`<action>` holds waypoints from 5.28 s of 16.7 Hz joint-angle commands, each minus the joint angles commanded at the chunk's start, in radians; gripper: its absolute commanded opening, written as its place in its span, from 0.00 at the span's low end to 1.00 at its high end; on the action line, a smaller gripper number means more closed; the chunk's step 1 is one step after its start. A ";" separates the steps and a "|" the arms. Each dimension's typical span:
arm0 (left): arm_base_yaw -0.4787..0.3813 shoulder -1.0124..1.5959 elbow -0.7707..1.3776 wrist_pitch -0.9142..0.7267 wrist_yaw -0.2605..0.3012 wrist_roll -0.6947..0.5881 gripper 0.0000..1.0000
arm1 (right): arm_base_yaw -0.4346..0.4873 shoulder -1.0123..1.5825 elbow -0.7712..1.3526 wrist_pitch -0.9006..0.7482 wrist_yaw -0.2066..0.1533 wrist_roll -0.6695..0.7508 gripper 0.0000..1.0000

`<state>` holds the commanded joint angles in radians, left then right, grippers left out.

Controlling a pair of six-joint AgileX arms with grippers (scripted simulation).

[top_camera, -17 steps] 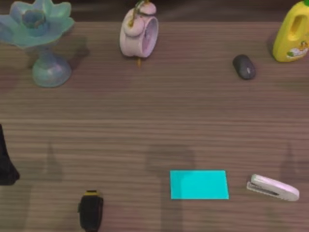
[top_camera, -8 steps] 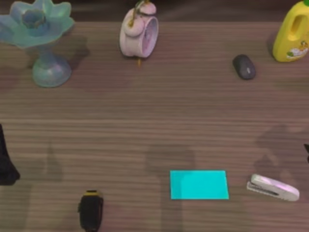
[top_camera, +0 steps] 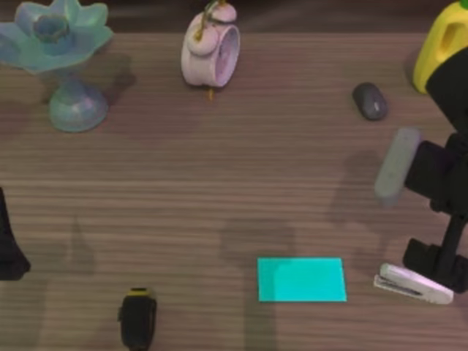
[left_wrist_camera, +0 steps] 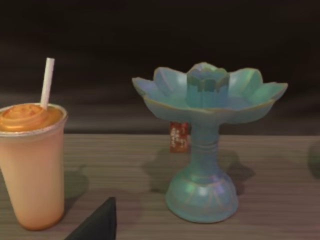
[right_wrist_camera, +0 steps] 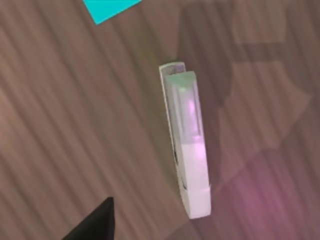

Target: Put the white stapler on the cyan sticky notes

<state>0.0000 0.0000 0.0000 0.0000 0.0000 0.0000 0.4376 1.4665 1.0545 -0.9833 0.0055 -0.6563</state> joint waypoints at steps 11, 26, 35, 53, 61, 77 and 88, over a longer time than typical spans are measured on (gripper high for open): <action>0.000 0.000 0.000 0.000 0.000 0.000 1.00 | 0.062 0.208 0.173 -0.136 -0.004 -0.097 1.00; 0.000 0.000 0.000 0.000 0.000 0.000 1.00 | 0.070 0.366 -0.070 0.262 -0.004 -0.094 1.00; 0.000 0.000 0.000 0.000 0.000 0.000 1.00 | 0.070 0.366 -0.070 0.262 -0.004 -0.094 0.40; 0.000 0.000 0.000 0.000 0.000 0.000 1.00 | 0.074 0.338 -0.012 0.187 -0.004 -0.099 0.00; 0.000 0.000 0.000 0.000 0.000 0.000 1.00 | 0.076 0.211 0.175 -0.137 -0.004 -0.098 0.00; 0.000 0.000 0.000 0.000 0.000 0.000 1.00 | 0.121 0.242 0.293 -0.046 0.066 0.574 0.00; 0.000 0.000 0.000 0.000 0.000 0.000 1.00 | 0.171 0.302 0.345 -0.063 0.094 1.985 0.00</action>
<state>0.0000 0.0000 0.0000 0.0000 0.0000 0.0000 0.6086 1.7684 1.3995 -1.0462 0.0998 1.3283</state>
